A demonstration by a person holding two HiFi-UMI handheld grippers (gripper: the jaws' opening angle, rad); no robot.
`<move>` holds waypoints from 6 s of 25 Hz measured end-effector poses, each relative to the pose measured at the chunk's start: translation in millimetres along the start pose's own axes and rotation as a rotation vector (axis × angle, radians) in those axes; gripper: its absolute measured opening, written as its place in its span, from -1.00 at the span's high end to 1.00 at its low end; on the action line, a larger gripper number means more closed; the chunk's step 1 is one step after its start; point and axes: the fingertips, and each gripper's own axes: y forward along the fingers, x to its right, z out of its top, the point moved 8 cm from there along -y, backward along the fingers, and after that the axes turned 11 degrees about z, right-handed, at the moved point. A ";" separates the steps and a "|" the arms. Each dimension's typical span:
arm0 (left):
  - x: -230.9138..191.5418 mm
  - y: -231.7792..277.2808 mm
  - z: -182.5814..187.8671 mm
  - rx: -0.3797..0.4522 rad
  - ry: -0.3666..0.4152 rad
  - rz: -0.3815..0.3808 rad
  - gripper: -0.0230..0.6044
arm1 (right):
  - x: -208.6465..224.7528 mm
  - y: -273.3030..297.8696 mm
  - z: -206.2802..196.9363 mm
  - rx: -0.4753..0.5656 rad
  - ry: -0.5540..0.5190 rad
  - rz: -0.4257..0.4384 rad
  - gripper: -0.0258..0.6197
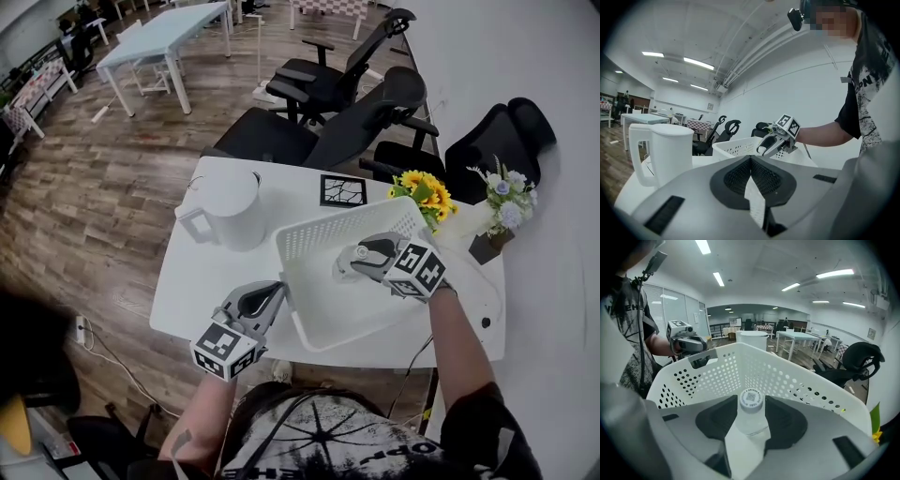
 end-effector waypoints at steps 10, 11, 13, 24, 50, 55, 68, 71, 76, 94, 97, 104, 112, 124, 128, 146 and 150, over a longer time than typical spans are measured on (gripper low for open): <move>-2.8 -5.0 -7.9 -0.011 -0.015 0.020 0.90 | 5.6 -0.8 3.0 0.064 0.017 0.025 0.43; -3.6 -5.8 -8.2 -0.010 -0.016 0.023 0.89 | 5.7 -0.2 3.8 0.065 0.015 0.026 0.44; -4.7 -7.4 -8.7 -0.009 -0.017 0.027 0.90 | 6.3 0.8 4.6 0.069 0.013 0.026 0.44; -4.1 -8.2 -5.6 -0.010 -0.004 0.024 0.89 | 5.3 -1.4 4.4 0.066 0.002 0.016 0.45; -1.9 -16.2 24.8 0.070 0.070 -0.061 0.90 | -22.6 -63.6 59.8 0.404 0.035 -0.180 0.45; -2.0 -17.5 32.5 0.083 0.092 -0.088 0.90 | -32.7 -76.4 72.3 0.460 0.037 -0.223 0.45; 3.2 -22.5 49.8 0.125 0.141 -0.152 0.90 | -57.6 -109.6 97.4 0.558 0.028 -0.310 0.46; 8.8 -23.9 55.2 0.127 0.154 -0.166 0.90 | -66.2 -125.1 101.8 0.572 0.013 -0.335 0.46; 27.0 -21.0 64.8 0.141 0.183 -0.197 0.90 | -79.7 -159.7 98.5 0.600 -0.003 -0.392 0.46; 147.3 15.2 106.3 0.204 0.256 -0.357 0.90 | -134.9 -281.2 28.0 0.643 0.020 -0.545 0.47; 172.2 21.8 104.2 0.204 0.262 -0.393 0.90 | -145.0 -294.8 7.6 0.636 0.035 -0.568 0.47; 220.3 35.3 94.1 0.181 0.258 -0.465 0.90 | -166.9 -318.6 -45.5 0.605 0.110 -0.633 0.47; 261.3 43.2 75.9 0.140 0.256 -0.516 0.89 | -190.9 -329.1 -98.9 0.592 0.154 -0.696 0.47; 304.5 55.3 42.2 0.063 0.209 -0.541 0.89 | -205.2 -303.3 -171.4 0.594 0.211 -0.719 0.47; 309.8 58.0 25.4 0.021 0.196 -0.525 0.89 | -203.2 -285.1 -192.7 0.609 0.227 -0.707 0.47; 328.2 69.0 -26.5 -0.087 0.158 -0.447 0.90 | -169.6 -206.3 -249.3 0.563 0.305 -0.578 0.47; 331.3 70.0 -28.4 -0.090 0.150 -0.447 0.90 | -169.0 -202.3 -252.9 0.584 0.313 -0.570 0.47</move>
